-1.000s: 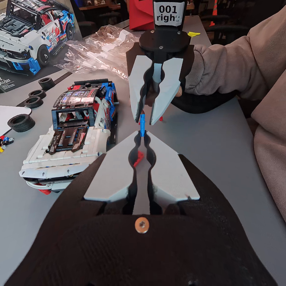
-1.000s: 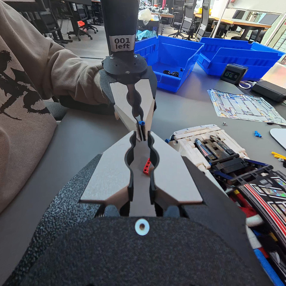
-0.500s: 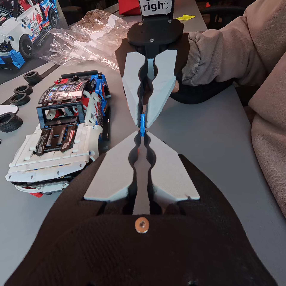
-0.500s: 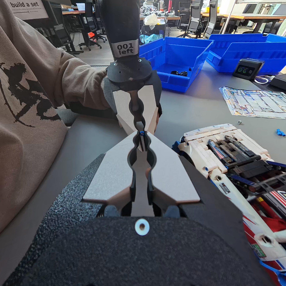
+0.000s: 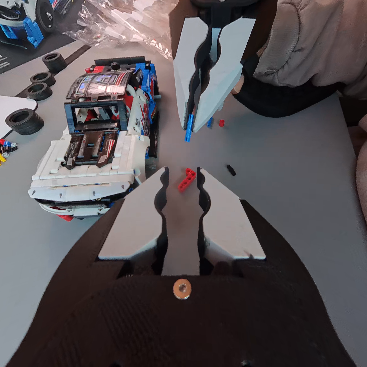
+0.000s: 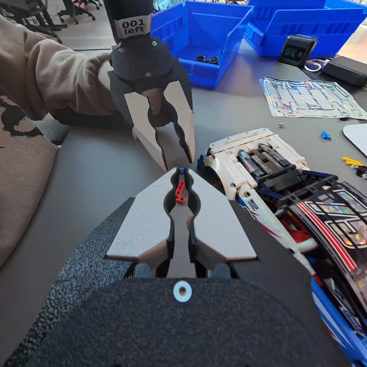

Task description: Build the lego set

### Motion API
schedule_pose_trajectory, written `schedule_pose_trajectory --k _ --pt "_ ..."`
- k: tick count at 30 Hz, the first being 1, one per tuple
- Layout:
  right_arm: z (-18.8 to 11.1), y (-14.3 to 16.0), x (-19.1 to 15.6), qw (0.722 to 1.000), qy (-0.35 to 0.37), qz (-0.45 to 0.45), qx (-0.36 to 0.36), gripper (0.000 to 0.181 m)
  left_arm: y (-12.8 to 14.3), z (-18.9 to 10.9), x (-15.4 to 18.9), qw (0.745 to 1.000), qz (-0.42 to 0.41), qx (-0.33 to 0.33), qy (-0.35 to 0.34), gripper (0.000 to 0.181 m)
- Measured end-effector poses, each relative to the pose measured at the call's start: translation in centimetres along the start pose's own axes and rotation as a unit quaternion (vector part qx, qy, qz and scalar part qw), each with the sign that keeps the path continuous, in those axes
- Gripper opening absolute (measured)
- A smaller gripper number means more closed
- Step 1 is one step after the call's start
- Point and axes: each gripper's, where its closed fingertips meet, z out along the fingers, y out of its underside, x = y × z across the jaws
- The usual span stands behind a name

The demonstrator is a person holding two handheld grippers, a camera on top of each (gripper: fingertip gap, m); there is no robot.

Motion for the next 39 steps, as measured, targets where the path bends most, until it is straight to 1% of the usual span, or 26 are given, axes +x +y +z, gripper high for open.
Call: schedule_pose_trajectory --k 1,4,7,12,15,19,24,30,39 --pt "-0.2 0.3 0.4 1.0 0.007 0.003 -0.007 0.002 0.4 0.0 -0.3 1.0 -0.005 -0.01 -0.003 0.029" --pt "-0.6 0.8 0.8 1.0 0.014 0.012 -0.02 0.003 1.5 0.0 -1.1 0.999 -0.019 -0.032 -0.005 0.032" --pt "-0.7 1.4 1.1 0.999 0.019 0.006 -0.038 0.003 2.3 0.3 -1.2 0.998 -0.031 -0.052 0.014 0.033" --pt "-0.4 2.5 0.8 0.997 0.008 0.009 -0.07 0.003 2.8 0.9 -1.0 0.995 -0.016 -0.077 0.059 0.03" --pt "-0.2 3.4 0.6 0.995 0.002 0.018 -0.097 0.003 3.2 1.4 -1.1 0.993 0.003 -0.096 0.063 0.031" --pt "0.6 3.8 -0.2 0.993 -0.018 0.013 -0.117 0.003 3.8 1.9 -0.5 0.989 0.028 -0.121 0.075 0.029" --pt "2.0 4.6 -0.8 0.985 -0.028 -0.007 -0.169 0.002 3.7 2.4 0.3 0.986 0.059 -0.129 0.085 0.019" --pt "2.5 5.1 -0.9 0.976 -0.03 -0.017 -0.215 0.002 3.6 2.6 0.7 0.985 0.081 -0.128 0.085 0.008" --pt "2.4 5.4 -0.7 0.949 -0.028 -0.065 -0.307 0.003 3.6 2.5 0.9 0.984 0.093 -0.125 0.085 0.006"
